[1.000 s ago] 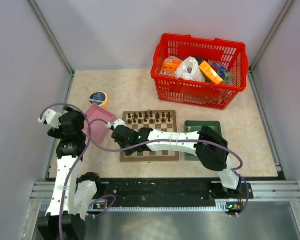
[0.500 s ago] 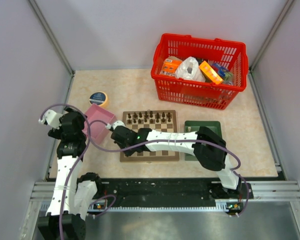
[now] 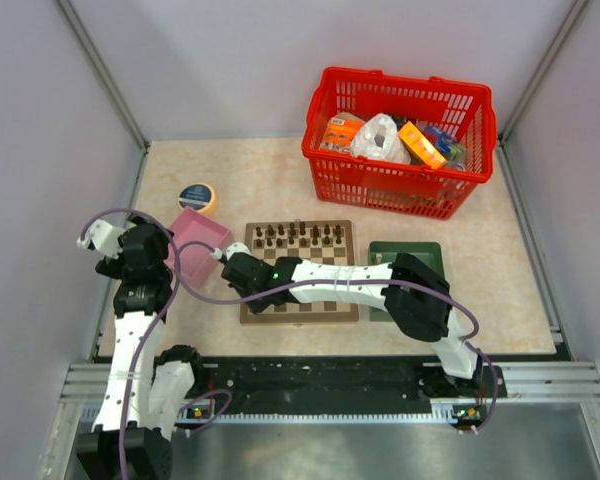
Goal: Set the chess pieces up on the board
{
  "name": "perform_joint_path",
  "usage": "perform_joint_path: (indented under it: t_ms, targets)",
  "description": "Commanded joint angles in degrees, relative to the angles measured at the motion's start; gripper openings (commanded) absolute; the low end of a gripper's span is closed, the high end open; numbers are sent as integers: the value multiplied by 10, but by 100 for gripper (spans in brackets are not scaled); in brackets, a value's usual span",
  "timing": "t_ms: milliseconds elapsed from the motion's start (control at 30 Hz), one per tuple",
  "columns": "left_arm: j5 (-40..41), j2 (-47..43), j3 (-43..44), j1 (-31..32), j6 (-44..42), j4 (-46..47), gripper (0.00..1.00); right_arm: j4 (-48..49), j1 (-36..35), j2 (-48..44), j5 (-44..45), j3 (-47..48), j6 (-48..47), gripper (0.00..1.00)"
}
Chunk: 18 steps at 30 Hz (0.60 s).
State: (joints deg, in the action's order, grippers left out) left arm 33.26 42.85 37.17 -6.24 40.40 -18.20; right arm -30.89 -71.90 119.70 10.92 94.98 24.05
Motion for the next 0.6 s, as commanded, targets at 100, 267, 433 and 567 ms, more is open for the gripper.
perform_joint_path:
  t_ms: [100, 267, 433, 567]
  targets:
    - [0, -10, 0, -4, -3, 14, 99, 1, -9, 6, 8, 28, -4, 18]
    - [-2, -10, -1, -4, -3, 14, 99, 2, -8, 7, 4, 30, -5, 22]
    - [-3, -11, 1, -5, -3, 14, 99, 2, -9, -2, -6, 35, -4, 28]
    - [-3, -10, 4, -5, -5, 14, 99, 5, -9, -23, -10, 36, -4, 32]
